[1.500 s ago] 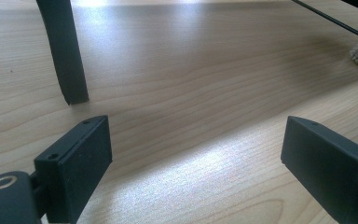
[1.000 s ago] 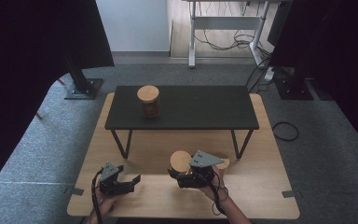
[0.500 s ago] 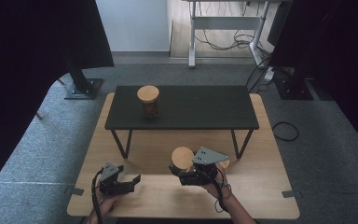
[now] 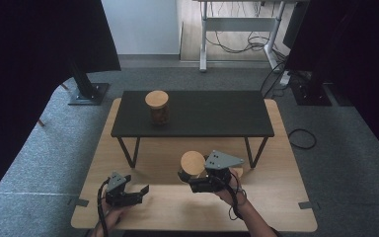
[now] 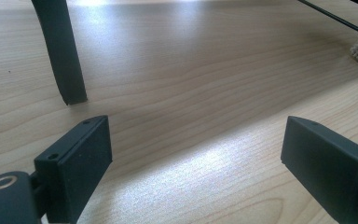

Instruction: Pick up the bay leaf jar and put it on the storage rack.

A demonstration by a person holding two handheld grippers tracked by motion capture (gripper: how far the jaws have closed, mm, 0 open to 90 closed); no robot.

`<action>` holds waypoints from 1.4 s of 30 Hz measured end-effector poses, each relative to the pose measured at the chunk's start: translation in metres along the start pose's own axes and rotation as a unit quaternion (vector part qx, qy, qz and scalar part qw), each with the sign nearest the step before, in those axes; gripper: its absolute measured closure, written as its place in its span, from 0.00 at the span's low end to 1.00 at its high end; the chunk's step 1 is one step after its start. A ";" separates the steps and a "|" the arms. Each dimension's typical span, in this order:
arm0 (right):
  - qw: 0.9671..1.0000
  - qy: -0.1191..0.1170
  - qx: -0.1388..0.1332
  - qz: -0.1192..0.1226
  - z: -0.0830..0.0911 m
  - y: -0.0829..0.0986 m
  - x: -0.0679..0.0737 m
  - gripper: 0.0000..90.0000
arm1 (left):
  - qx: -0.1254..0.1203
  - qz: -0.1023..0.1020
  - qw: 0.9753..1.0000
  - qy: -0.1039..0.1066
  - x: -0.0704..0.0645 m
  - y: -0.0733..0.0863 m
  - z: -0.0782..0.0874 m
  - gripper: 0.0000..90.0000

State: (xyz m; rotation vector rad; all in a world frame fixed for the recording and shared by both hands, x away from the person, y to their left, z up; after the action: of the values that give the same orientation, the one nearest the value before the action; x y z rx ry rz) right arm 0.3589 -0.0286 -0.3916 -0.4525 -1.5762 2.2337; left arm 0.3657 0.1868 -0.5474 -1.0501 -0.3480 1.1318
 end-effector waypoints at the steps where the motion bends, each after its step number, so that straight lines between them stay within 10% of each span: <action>1: 1.000 -0.002 0.001 0.002 0.000 -0.001 0.000 0.28 | 0.000 0.000 1.000 0.000 0.000 0.000 0.000 0.09; 42: 1.000 0.015 -0.021 0.011 0.006 -0.051 -0.021 0.28 | 0.002 -0.005 1.000 -0.004 0.000 0.000 0.000 0.09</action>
State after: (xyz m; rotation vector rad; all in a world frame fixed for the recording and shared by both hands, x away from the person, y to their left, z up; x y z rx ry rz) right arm 0.3809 -0.0277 -0.3400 -0.5141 -1.6135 2.2035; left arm 0.3655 0.1869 -0.5476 -1.0407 -0.3567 1.1275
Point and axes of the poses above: each handheld gripper's, and its own axes: z roughly backward along the jaws, y roughly out of its underside, x roughly to its left, the point moved 9 cm from there along -z, roughly forward along the jaws, and after that the axes turned 6 degrees about z, right-handed, at the moved point
